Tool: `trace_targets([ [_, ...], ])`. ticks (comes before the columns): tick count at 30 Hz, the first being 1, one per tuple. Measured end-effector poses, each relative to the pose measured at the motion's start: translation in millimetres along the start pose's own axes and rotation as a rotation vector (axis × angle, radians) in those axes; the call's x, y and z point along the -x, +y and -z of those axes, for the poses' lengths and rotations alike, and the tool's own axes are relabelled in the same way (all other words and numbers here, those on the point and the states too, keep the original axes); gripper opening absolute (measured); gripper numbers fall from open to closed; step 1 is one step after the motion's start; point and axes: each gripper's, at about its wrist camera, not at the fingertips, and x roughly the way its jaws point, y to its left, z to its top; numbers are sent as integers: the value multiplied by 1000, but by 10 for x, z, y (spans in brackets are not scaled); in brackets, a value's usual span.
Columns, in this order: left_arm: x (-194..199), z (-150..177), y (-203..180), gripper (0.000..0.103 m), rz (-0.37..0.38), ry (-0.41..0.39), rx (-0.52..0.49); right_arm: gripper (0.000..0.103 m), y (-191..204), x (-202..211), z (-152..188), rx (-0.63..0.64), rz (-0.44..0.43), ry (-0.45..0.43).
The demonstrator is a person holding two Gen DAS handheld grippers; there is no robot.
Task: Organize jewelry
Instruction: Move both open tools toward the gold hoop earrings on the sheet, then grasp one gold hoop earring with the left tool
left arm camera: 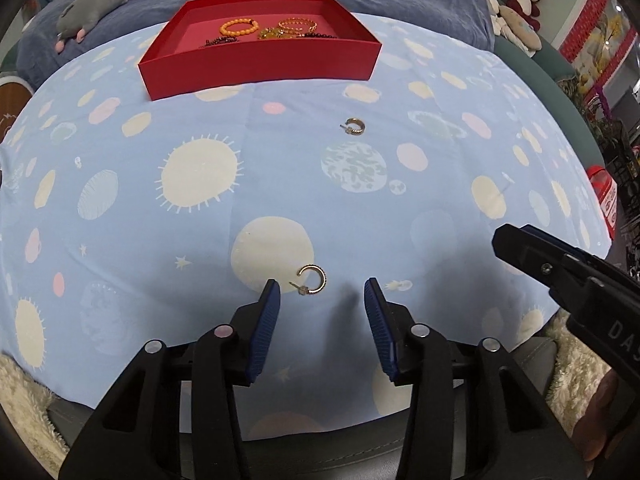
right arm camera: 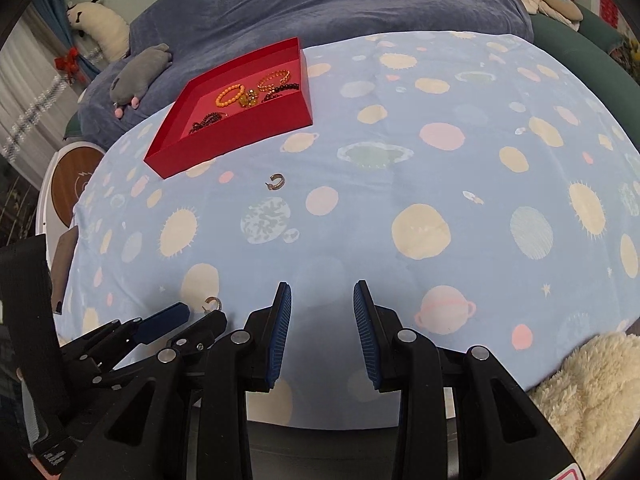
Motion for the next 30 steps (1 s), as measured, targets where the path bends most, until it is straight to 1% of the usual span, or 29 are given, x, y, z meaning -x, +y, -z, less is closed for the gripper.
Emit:
trace_targets([
  [1, -25, 5, -1, 35, -1, 6, 1, 32, 1, -5, 2, 1, -1, 2],
  [2, -47, 9, 8, 28, -8, 13, 4, 32, 8, -15, 3, 3, -1, 5],
  [3, -62, 9, 17, 24, -10, 17, 8, 32, 19, -25, 3, 6, -2, 7],
  [6, -91, 16, 65, 17, -21, 22, 21, 32, 64, -69, -3, 15, -7, 16],
  [10, -88, -2, 95, 13, -29, 16, 22, 32, 145, -138, -19, 35, -12, 26],
  [14, -83, -2, 152, 2, -31, 11, 29, 32, 208, -179, -57, 48, -17, 31],
  [22, -33, 12, 379, 1, -24, 10, 92, 32, 289, -322, -199, 71, -19, 35],
  [26, -11, 24, 489, 1, -32, 12, 110, 32, 321, -434, -308, 85, -13, 35],
  [30, 4, 5, 521, 1, -20, 14, 122, 32, 342, -547, -449, 91, -6, 36],
])
